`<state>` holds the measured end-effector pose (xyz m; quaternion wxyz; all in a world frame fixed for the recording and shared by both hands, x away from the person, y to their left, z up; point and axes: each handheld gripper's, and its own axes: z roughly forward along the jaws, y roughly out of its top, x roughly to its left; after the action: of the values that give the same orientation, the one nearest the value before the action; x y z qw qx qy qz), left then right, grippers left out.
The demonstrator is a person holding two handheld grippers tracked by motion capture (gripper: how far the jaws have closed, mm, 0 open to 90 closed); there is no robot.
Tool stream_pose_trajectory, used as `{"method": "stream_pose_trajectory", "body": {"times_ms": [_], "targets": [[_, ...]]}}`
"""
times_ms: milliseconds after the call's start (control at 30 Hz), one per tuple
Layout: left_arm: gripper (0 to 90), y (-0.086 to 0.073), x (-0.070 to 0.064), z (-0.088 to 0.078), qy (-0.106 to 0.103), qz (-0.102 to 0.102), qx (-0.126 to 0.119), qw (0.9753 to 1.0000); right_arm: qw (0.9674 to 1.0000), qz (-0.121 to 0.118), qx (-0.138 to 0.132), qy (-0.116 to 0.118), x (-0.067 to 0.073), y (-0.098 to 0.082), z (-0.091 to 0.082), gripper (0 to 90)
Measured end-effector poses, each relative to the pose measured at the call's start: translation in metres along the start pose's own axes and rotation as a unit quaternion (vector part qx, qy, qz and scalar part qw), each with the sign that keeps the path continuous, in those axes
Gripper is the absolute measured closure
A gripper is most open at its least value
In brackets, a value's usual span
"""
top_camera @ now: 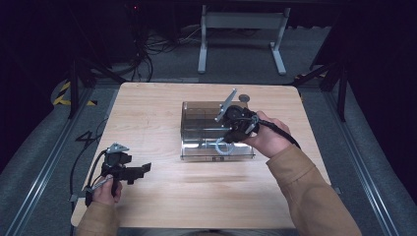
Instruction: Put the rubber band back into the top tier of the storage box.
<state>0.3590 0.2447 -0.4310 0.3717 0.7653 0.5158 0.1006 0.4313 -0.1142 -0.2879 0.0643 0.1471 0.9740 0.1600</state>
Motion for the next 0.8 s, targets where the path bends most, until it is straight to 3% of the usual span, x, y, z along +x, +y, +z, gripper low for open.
{"method": "stream_pose_trajectory", "body": {"times_ms": [533, 567, 800], "targets": [[15.7, 0.001, 0.000, 0.001, -0.001, 0.000, -0.001, 1.0000, 0.9997, -0.018, 0.018, -0.002, -0.013, 0.015, 0.009, 82.5], [15.7, 0.001, 0.000, 0.001, -0.002, 0.000, -0.001, 1.0000, 0.9997, -0.011, 0.020, 0.000, -0.012, 0.016, 0.009, 82.5], [15.7, 0.001, 0.000, 0.001, -0.002, 0.001, -0.001, 1.0000, 0.9992, -0.026, 0.031, -0.003, -0.017, 0.018, 0.019, 82.4]]}}
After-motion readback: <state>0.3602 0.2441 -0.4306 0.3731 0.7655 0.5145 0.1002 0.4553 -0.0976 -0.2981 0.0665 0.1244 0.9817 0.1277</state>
